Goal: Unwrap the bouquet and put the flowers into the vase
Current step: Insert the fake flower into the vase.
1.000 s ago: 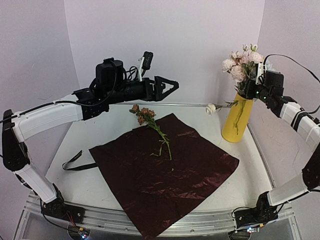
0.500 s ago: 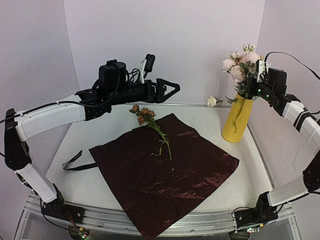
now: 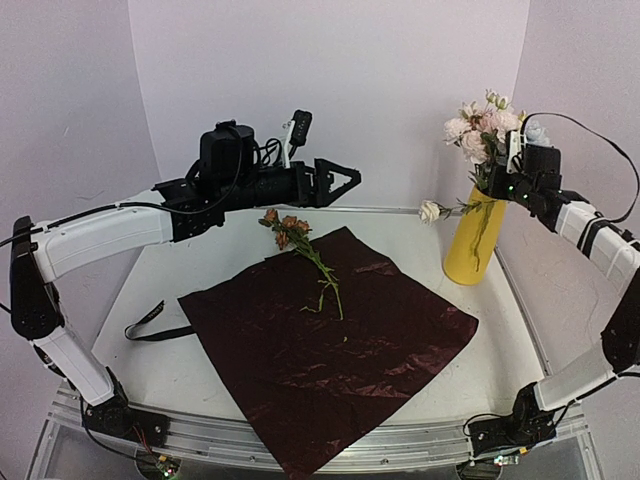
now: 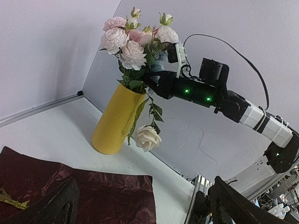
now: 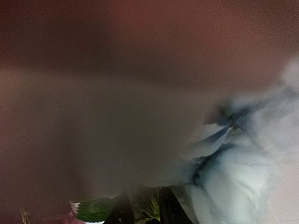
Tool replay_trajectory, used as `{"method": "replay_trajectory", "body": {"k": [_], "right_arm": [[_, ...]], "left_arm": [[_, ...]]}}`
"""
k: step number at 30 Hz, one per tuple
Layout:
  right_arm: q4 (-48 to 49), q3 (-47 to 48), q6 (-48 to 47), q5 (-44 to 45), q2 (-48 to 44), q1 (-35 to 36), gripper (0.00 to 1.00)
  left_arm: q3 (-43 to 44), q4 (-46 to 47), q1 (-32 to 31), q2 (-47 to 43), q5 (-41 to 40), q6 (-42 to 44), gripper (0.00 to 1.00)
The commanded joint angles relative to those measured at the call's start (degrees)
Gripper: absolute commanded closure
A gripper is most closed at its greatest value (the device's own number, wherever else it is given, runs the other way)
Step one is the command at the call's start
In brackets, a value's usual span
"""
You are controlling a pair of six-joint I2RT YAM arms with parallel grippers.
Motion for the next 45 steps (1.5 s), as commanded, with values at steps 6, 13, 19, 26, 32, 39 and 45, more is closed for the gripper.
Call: {"method": "replay_trajectory", "body": {"k": [6,13,19,26,32,39,45], "right_arm": [[1.2,-5.1,2.0,1.4,-1.0,-0.7,0.75],[1.0,-6.2,1.1,-2.0,-7.3,-0.7,0.48],[-2.0,-5.5,1.8,-4.0,-11.2,-0.7,0.21],[-6.2,-3.1,4.8,-7.8,-14.4,-0.7,0.06],[-14.6,1.0,12.0,-8.7,-14.9,-0.7,0.06],[-25.2,4.3,31.3,-9.2,-15.3,-0.7,0.11],[-25.5,2.4,39.3,-14.6,-17.4,-0.6,0.16]], "left_arm": [[3.3,1.2,0.3,0.2,1.0,-0.8,0.01],[3.8,0.9,0.3,1.3,-0.1,-1.5,0.01],[6.2,-2.9,0.4,3.3,-5.2,-3.0,0.01],[6.7,-7.9,1.0,4.5,-13.5,-5.3,0.00],[6.3,-10.6,1.5,6.4,-18.1,-7.6,0.00],[6.6,-12.2,2.7,10.2,-24.1,-11.4,0.00],[8.1,-12.3,3.3,15.3,-26.2,-13.8,0.03]]}}
